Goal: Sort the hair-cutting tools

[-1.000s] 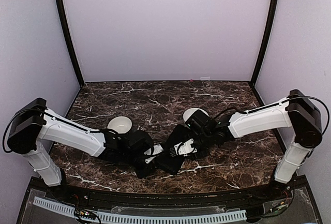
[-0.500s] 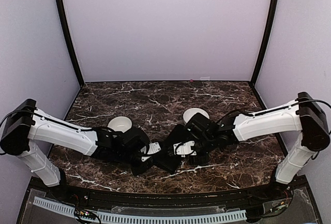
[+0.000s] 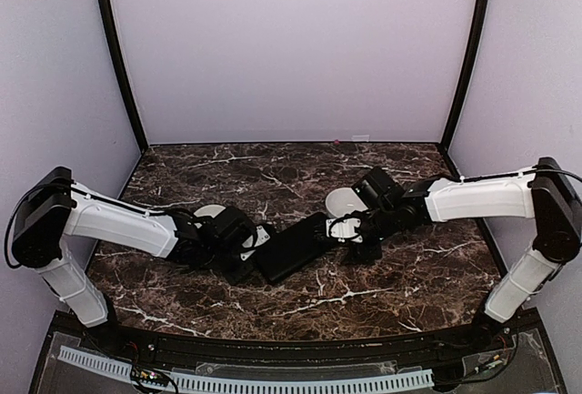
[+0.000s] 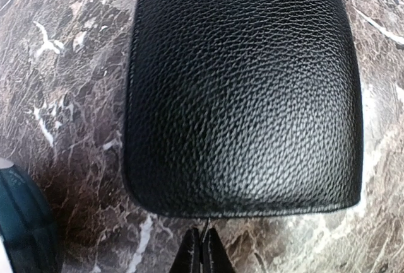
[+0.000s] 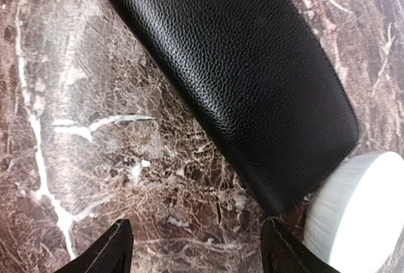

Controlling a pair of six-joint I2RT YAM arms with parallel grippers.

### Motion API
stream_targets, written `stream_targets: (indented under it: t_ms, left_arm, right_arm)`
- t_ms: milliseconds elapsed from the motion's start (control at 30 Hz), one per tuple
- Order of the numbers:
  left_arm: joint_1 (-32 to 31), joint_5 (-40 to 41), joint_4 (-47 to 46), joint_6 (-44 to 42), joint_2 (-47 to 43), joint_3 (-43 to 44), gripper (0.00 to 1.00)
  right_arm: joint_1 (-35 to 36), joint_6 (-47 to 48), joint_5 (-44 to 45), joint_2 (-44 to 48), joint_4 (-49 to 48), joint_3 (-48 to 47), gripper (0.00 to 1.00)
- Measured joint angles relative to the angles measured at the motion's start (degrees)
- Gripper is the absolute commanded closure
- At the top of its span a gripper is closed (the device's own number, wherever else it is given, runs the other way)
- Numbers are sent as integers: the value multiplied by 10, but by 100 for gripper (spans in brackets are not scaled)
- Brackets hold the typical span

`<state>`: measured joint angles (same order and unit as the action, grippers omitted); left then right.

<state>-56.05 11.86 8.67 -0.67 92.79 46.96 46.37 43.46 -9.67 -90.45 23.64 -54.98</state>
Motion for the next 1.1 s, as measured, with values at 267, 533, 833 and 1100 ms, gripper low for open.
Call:
stream_targets:
  t_ms: [267,533,833,1100]
  left_arm:
    - [0,5,2,-2,10,8,100]
    - [-1,6,2,-3,10,8,100]
    - [0,6,-5,-14,15,8,100]
    - [3,6,-13,-17,17,8,100]
  right_arm:
    - [-17,-6,18,-79,-42,-6,30]
    - [-32,-12,37,-88,-57,-10,30]
    - [-42,-21,46,-117,-60,-38,30]
    - [-45,-28,63,-142,-64,-66,31]
